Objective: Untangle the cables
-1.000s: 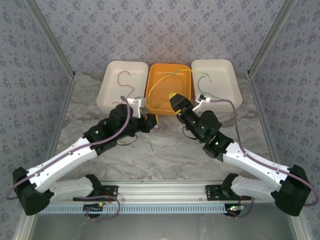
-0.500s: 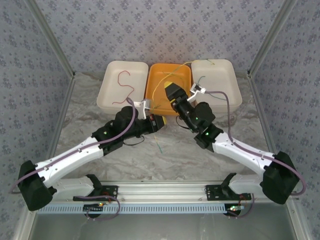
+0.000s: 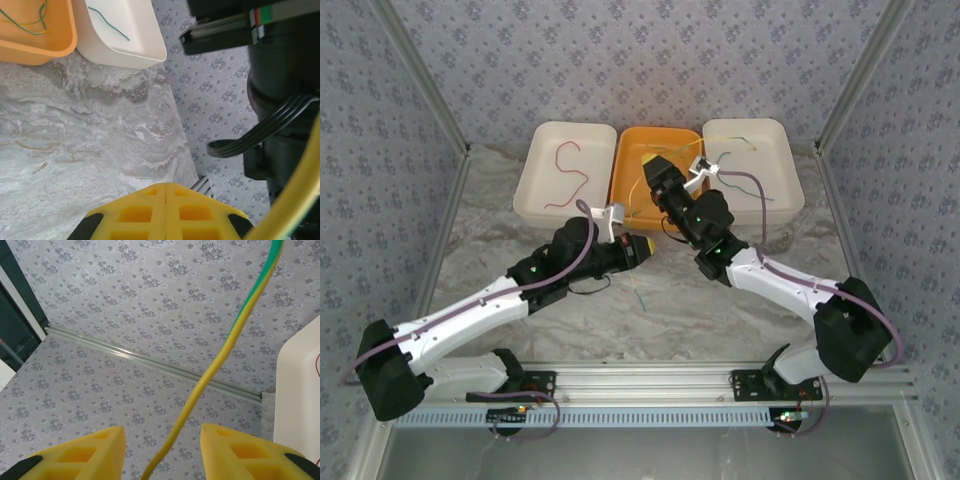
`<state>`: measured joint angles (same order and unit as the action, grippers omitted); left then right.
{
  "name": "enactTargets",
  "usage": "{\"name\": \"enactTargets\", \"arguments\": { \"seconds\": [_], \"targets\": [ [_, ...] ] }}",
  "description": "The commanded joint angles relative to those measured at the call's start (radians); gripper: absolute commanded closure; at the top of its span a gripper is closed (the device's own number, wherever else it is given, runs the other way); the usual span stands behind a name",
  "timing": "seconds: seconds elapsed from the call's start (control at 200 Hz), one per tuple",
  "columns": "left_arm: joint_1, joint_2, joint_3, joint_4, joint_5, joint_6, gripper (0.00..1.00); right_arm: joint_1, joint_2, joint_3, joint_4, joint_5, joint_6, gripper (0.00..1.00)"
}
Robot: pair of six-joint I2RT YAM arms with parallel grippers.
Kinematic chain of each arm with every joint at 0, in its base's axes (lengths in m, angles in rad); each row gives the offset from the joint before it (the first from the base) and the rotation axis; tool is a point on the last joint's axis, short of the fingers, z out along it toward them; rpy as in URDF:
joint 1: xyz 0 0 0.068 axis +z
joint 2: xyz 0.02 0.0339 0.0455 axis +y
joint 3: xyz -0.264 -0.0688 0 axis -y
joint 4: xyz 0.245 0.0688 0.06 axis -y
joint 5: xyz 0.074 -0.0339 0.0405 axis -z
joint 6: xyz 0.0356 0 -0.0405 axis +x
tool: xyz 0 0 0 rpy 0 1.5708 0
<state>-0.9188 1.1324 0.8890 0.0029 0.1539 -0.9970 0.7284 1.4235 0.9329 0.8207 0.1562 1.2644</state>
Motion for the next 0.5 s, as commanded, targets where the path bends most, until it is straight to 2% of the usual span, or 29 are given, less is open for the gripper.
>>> {"name": "enactTargets", "arguments": {
  "seconds": [0.0,0.23,0.325,0.355,0.405,0.425,0.445,0.495],
  "targets": [
    [-0.008,-0.01,-0.004,0.039,0.009,-0.003,1.0,-0.008,0.013,0.046,0.057,-0.016,0.012,0.57],
    [-0.006,-0.003,0.006,0.031,-0.002,0.004,1.0,-0.001,-0.003,0.035,0.026,-0.006,0.017,1.0],
    [-0.007,-0.01,0.012,0.002,-0.017,0.004,1.0,-0.007,-0.035,0.055,-0.091,0.013,-0.015,1.0],
    [-0.006,-0.017,0.015,-0.027,-0.038,0.003,0.86,-0.015,-0.046,0.064,-0.136,0.017,-0.027,1.0],
    [-0.006,-0.043,0.022,-0.097,-0.087,0.009,0.45,-0.03,-0.061,0.086,-0.205,0.021,-0.059,1.0],
    [-0.007,-0.058,0.026,-0.133,-0.115,0.014,0.33,-0.039,-0.065,0.1,-0.234,0.024,-0.077,1.0],
    [-0.007,-0.075,0.03,-0.172,-0.143,0.02,0.25,-0.049,-0.067,0.112,-0.276,0.026,-0.096,1.0],
    [-0.004,-0.122,0.041,-0.277,-0.224,0.029,0.15,-0.076,-0.064,0.164,-0.373,0.035,-0.156,1.0]
  ]
}}
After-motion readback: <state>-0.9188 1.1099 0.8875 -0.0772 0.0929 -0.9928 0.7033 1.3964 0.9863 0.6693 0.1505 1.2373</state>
